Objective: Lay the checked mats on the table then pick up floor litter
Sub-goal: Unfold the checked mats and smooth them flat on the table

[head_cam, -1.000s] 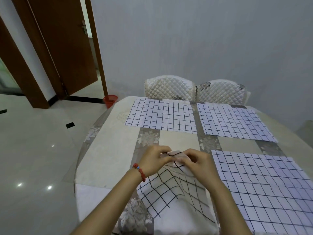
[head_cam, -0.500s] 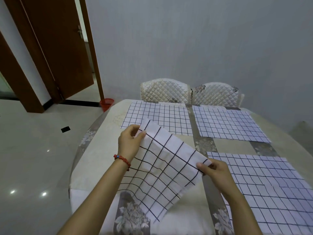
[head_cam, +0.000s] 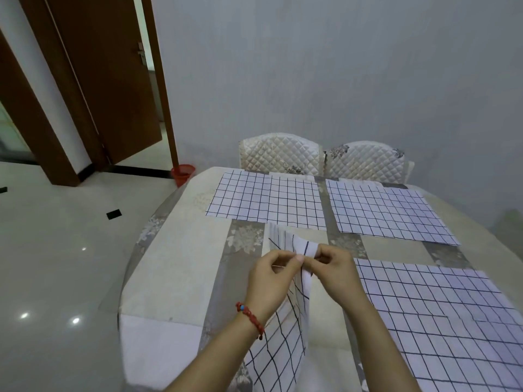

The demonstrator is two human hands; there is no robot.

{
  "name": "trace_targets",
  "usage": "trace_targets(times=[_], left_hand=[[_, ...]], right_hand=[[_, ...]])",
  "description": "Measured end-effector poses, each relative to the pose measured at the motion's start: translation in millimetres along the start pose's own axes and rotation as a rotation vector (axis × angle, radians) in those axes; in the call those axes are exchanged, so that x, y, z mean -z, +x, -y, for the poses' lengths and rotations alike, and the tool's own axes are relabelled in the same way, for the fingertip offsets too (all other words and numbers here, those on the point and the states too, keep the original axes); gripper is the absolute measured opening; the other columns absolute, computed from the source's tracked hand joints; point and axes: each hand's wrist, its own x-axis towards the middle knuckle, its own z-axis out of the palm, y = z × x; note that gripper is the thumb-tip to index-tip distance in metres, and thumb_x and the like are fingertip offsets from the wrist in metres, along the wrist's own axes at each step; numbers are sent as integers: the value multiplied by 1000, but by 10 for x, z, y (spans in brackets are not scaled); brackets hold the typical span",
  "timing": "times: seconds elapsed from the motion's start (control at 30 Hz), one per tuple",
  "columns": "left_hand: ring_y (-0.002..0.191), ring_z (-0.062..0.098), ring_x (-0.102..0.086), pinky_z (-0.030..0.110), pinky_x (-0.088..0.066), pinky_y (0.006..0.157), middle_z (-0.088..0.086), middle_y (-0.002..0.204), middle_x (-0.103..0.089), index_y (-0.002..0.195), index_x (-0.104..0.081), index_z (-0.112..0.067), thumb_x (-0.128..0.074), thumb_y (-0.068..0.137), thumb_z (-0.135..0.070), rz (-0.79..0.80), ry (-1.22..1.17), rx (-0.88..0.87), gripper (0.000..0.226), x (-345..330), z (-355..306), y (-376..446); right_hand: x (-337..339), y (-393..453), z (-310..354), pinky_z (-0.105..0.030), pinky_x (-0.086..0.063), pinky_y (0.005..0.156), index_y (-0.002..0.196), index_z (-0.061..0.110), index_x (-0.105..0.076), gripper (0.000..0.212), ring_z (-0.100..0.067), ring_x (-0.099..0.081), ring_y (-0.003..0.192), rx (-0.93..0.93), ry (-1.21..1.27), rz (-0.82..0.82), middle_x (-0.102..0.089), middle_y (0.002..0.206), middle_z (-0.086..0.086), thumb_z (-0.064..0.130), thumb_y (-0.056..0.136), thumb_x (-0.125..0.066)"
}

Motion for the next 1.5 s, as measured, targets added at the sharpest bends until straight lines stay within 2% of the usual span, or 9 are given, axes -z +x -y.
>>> trace_targets(times=[0.13,0.37,0.53,0.63,0.87,1.07,1.23,1.33,1.5], left_hand=[[60,5,-66,19,-54,54,-2,68,-67,65,-63,-15,-59,86,-15,18,-183,127,22,42,-77,15],[51,7,-65,18,-51,48,-3,56,-66,62,-62,-9,-58,84,-3,66,-263,208,23,115,-81,32],[54,7,-67,19,-54,51,-6,53,-67,65,-63,-9,-57,87,-6,85,-244,150,22,137,-43,27],[57,6,-68,18,-53,51,-5,57,-67,65,-63,-10,-55,88,-7,73,-254,120,24,119,-37,7],[54,4,-68,15,-51,48,-8,53,-70,70,-65,-9,-51,90,-3,76,-268,88,25,127,-38,-37],[57,3,-68,16,-53,48,-7,56,-70,70,-66,-10,-53,89,-3,23,-214,66,24,106,26,-22],[70,15,-69,18,-53,50,11,73,-72,71,-66,-8,-53,88,-3,3,-146,37,22,67,100,-4],[75,21,-67,17,-51,49,23,83,-71,76,-68,-3,-55,87,-4,-9,-133,27,17,55,140,10],[69,13,-67,17,-52,50,11,77,-70,73,-68,-11,-55,87,-4,-5,-144,31,20,45,171,9]], right_hand=[[-51,-36,29,-21,-38,54,67,-4,-60,25,-12,-49,57,-11,-96,47,-58,61,-14,16,74,-72],[-55,-92,73,-9,-33,44,71,-7,-59,30,-5,-39,49,-7,-162,138,-51,60,-5,16,68,-77],[-70,-108,37,-11,-34,47,61,-1,-50,29,-16,-43,58,-41,10,103,-48,61,-14,10,69,-76],[-92,-99,0,-13,-38,49,55,7,-48,31,-6,-45,48,-60,150,88,-49,50,-3,4,72,-73],[-70,-146,-17,-7,-38,48,76,-7,-58,15,1,-49,45,-1,220,88,-54,60,-7,5,81,-65],[-56,-154,-46,-6,-41,51,80,-1,-69,9,2,-56,53,26,143,72,-65,57,11,0,84,-61],[-75,-157,-52,-8,-44,55,79,-2,-70,11,0,-55,57,20,89,17,-68,72,-7,7,83,-63],[-70,-165,-51,-7,-42,53,76,-2,-70,11,3,-54,53,13,83,5,-65,63,0,6,82,-65],[-89,-157,-62,-5,-39,49,65,2,-66,13,5,-52,47,-17,131,-28,-58,46,10,4,77,-70]])
